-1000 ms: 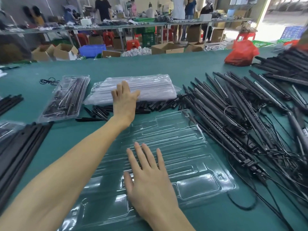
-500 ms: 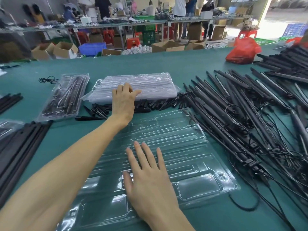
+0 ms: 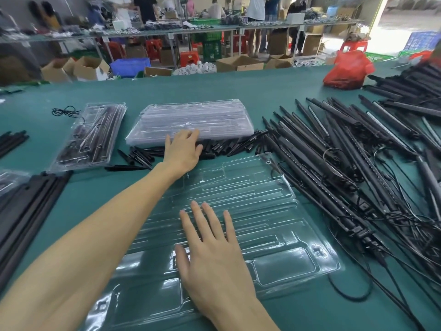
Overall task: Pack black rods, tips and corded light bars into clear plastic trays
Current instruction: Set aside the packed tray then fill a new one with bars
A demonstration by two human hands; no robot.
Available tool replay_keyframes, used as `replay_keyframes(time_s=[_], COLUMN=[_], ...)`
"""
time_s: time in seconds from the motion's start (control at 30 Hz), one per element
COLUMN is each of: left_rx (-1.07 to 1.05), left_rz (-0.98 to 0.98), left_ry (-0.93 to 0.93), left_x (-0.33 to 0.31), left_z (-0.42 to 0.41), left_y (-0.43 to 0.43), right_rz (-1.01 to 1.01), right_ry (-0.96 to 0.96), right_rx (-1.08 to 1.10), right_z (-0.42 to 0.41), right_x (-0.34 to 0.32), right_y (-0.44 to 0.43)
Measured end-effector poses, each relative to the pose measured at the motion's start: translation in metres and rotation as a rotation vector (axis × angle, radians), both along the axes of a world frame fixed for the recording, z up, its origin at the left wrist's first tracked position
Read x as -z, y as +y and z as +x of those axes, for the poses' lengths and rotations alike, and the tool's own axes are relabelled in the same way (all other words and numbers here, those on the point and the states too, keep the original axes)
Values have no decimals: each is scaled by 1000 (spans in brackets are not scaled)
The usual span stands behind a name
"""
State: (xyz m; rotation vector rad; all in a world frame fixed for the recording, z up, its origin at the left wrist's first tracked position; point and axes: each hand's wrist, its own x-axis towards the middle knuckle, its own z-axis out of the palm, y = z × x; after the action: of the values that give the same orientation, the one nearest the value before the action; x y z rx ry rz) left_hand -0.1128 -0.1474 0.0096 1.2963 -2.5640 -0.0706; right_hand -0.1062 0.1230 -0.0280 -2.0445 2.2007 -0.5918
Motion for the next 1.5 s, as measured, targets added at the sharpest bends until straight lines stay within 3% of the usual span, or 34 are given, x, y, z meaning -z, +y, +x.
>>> replay_keyframes(time_s=[0.33, 0.57, 0.83, 1.0, 1.13, 1.27, 1.37, 1.5], left_rx=[87, 251, 205, 187, 55, -299, -535, -566], left_rz=[25, 129, 347, 296, 128, -43, -16, 50], left_ry=[67, 80, 219, 210, 214, 76, -115, -235], left_x=[-16, -8, -6, -4, -6, -19, -26, -20], left_z=[17, 34, 86, 139, 190, 241, 270, 283], left_y=[30, 100, 163, 194, 197, 175, 162, 158], right_rz=[9, -16, -11, 20, 37, 61, 70, 73], right_ry=[30, 59, 120, 134, 148, 144, 140, 136], right_rx=[18, 51, 35, 52, 40, 30, 28, 20], right_z=[-1, 3, 0, 0, -1, -3, 0, 6], right_x=[1, -2, -1, 1, 2, 1, -1, -2], right_y=[0, 0, 1, 0, -1, 0, 2, 4])
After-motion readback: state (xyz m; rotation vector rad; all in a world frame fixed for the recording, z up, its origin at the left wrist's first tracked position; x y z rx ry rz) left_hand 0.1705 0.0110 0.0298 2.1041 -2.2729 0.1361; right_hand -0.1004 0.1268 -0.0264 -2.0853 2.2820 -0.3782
